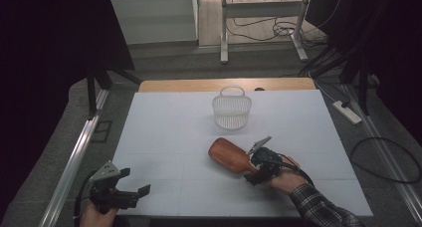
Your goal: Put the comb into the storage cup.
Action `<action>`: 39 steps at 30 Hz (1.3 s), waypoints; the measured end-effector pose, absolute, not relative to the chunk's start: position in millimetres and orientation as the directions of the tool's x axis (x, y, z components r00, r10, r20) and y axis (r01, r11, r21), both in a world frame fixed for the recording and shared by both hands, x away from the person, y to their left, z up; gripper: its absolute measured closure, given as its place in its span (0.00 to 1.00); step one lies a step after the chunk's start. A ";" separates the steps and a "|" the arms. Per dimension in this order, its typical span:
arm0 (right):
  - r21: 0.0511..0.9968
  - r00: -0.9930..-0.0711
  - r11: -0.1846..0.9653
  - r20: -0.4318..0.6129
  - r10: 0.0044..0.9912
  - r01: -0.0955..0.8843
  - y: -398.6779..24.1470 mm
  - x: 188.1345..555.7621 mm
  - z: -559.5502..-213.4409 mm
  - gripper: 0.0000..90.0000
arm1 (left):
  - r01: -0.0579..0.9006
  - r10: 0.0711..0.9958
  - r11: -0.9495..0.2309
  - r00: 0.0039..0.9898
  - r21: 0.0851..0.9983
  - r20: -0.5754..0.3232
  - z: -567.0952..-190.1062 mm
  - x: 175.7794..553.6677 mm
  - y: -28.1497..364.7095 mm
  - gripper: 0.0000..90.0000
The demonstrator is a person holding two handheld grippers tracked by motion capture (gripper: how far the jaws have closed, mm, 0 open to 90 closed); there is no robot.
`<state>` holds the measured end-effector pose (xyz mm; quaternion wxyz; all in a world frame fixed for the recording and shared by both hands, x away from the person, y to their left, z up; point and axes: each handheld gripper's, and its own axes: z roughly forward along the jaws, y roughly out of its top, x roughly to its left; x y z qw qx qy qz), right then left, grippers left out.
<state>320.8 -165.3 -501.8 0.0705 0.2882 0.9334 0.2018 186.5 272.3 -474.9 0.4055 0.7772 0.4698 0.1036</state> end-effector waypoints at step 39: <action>0.526 -0.833 0.707 0.004 0.553 0.472 -164.0 310.0 -486.6 0.80 | 0.623 0.797 -0.245 0.566 0.742 -0.212 -470.8 189.3 266.3 0.01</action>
